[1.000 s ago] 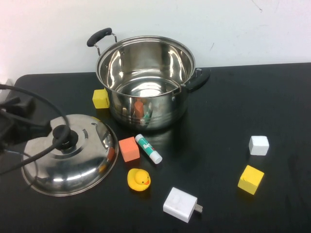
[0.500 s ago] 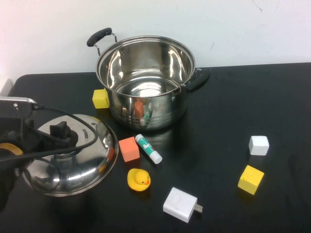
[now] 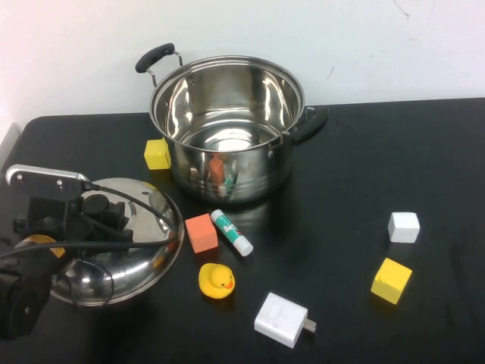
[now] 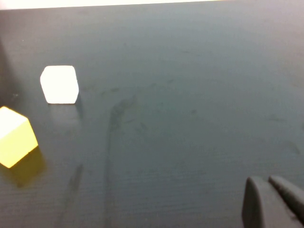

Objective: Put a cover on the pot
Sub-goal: Pick up the pot lid, then place the pot lid on the pot

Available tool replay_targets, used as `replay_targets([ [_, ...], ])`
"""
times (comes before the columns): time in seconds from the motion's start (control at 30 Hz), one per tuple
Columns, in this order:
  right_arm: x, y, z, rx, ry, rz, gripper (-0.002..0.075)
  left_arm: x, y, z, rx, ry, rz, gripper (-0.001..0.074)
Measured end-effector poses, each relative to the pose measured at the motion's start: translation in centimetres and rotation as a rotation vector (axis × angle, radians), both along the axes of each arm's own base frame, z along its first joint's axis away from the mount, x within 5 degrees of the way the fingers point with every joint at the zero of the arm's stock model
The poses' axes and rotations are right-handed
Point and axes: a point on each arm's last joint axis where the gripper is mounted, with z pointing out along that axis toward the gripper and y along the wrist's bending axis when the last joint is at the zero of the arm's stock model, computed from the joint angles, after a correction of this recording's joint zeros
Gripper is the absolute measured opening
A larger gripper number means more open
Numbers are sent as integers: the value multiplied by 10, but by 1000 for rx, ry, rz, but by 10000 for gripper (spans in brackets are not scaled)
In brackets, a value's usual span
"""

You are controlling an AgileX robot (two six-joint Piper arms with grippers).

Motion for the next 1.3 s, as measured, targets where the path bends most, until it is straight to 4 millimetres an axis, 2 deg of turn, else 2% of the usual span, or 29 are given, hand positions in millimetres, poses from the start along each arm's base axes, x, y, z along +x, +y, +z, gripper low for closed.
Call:
replay_targets([
  [0.13,0,0,0,0,0,0,-2,1,1,2,-17,-24,20,321],
  [0.27,0,0,0,0,0,0,-2,1,2,2,-26,-29,33,326],
  [0.37,0,0,0,0,0,0,-2,0,3,11,-35,-50,43,326],
  [0.57,0,0,0,0,0,0,-2,-15,10,61,-19,-173,101,326],
  [0.7,0,0,0,0,0,0,-2,-26,12,104,36,-210,88,326],
  [0.8,0,0,0,0,0,0,-2,-25,10,137,21,-225,74,326],
  [0.93,0,0,0,0,0,0,-2,-15,2,185,-24,-257,42,326],
  [1.03,0,0,0,0,0,0,-2,-3,-10,211,-39,-293,4,326],
  [1.17,0,0,0,0,0,0,-2,21,-34,230,-46,-316,-61,326],
  [1.3,0,0,0,0,0,0,-2,52,-64,232,-52,-302,-127,326],
])
